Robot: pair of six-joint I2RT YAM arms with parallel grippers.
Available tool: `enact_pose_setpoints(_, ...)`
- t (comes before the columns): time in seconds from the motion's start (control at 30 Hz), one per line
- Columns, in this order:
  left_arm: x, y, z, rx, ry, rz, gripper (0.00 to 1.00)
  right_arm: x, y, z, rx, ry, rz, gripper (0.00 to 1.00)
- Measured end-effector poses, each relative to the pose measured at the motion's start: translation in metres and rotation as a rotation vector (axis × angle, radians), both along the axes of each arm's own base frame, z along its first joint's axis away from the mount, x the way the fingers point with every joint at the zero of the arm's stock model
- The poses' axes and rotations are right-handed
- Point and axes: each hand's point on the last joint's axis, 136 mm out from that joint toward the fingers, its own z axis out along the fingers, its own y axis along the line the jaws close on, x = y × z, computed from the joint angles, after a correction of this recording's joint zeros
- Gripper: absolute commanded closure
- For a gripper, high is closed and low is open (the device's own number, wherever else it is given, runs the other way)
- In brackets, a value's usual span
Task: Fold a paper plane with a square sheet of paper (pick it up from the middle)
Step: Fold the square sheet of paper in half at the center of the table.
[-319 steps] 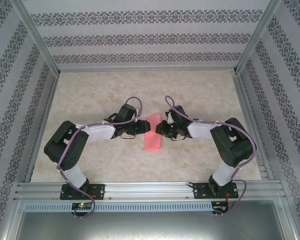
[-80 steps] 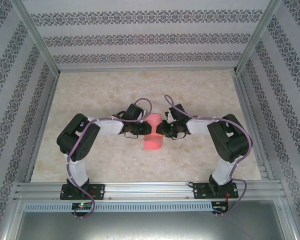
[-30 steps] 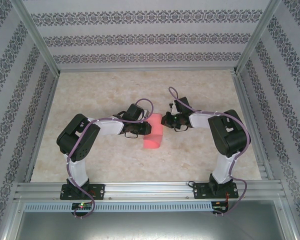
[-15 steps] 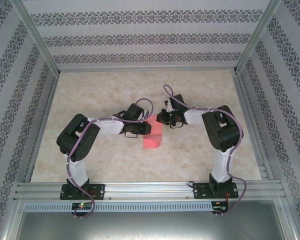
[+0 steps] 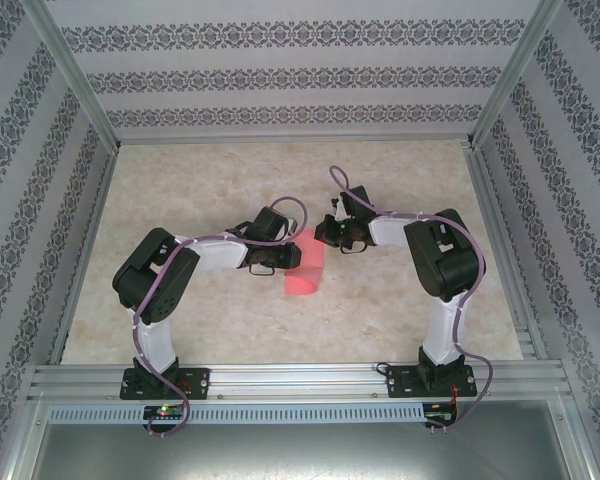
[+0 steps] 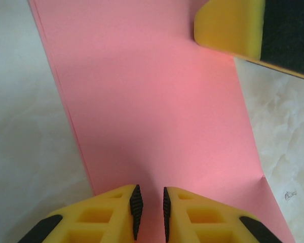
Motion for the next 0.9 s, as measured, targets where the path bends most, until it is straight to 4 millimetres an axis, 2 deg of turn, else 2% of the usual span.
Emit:
enact_pose_setpoints(0.47,0.002,0.001,0.0,0.01,-0.012,0.004,0.75,0.023,-0.008,0.001,0.0,-0.004,-0.043,0.95)
enact_pose_setpoints(0.57,0.002,0.002,0.0,0.012,-0.014,0.004,0.75,0.031,-0.016,0.001,-0.021,-0.016,-0.069,0.95)
enact_pose_setpoints(0.73,0.0,0.006,0.0,0.025,-0.009,0.008,0.75,0.046,-0.04,0.002,-0.067,-0.044,-0.129,0.94)
enact_pose_setpoints(0.83,0.0,0.006,-0.001,0.028,-0.009,0.01,0.75,0.043,-0.046,0.007,-0.068,-0.048,-0.138,0.94)
enact_pose_setpoints(0.9,0.0,0.006,0.0,0.027,-0.01,0.01,0.75,0.035,-0.042,0.016,-0.053,-0.053,-0.125,0.94)
